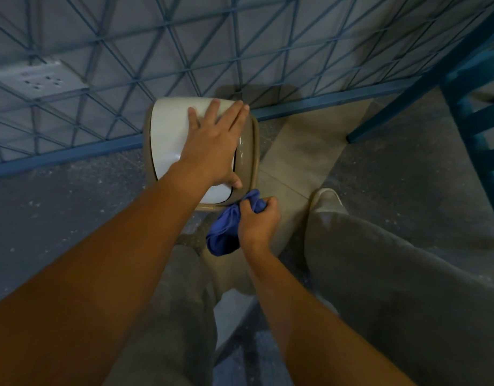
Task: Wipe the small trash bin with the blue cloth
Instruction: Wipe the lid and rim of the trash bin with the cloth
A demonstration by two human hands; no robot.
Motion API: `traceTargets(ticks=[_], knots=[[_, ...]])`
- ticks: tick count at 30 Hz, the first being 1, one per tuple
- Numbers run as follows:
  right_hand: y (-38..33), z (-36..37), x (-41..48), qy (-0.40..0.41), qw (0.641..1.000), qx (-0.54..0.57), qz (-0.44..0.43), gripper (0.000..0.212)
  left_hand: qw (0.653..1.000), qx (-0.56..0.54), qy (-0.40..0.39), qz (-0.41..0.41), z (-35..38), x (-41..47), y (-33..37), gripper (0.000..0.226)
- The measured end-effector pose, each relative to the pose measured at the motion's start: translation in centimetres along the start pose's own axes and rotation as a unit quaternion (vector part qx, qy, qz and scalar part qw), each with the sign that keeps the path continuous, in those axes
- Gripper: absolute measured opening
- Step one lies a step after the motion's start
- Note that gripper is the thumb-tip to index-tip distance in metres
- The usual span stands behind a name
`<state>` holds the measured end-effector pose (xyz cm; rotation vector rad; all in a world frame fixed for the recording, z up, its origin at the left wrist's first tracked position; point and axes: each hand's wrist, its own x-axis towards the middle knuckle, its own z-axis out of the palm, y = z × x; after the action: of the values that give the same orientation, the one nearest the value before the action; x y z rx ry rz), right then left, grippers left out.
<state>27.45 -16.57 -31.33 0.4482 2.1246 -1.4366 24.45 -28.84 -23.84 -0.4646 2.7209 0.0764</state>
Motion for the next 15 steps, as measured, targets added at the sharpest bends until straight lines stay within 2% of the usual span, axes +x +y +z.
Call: traceTargets(ticks=[6, 10, 12, 15], knots=[[0.9, 3.1, -3.1, -0.005, 0.99, 0.089, 0.107, 0.032, 1.0, -0.005, 0.0, 0.002, 0.0, 0.0, 0.0, 0.131], [0.2, 4.8, -3.6, 0.015, 0.962, 0.177, 0.206, 0.017, 1.0, -0.009, 0.0, 0.004, 0.0, 0.0, -0.1, 0.131], [0.2, 4.7, -3.6, 0.01, 0.963, 0.173, 0.208, 0.02, 1.0, -0.012, 0.001, 0.004, 0.1, 0.1, -0.1, 0.132], [0.4, 3.5, -3.4, 0.002, 0.979, 0.118, 0.166, 0.021, 1.0, -0.014, 0.003, -0.004, 0.2, -0.1, -0.1, 0.131]])
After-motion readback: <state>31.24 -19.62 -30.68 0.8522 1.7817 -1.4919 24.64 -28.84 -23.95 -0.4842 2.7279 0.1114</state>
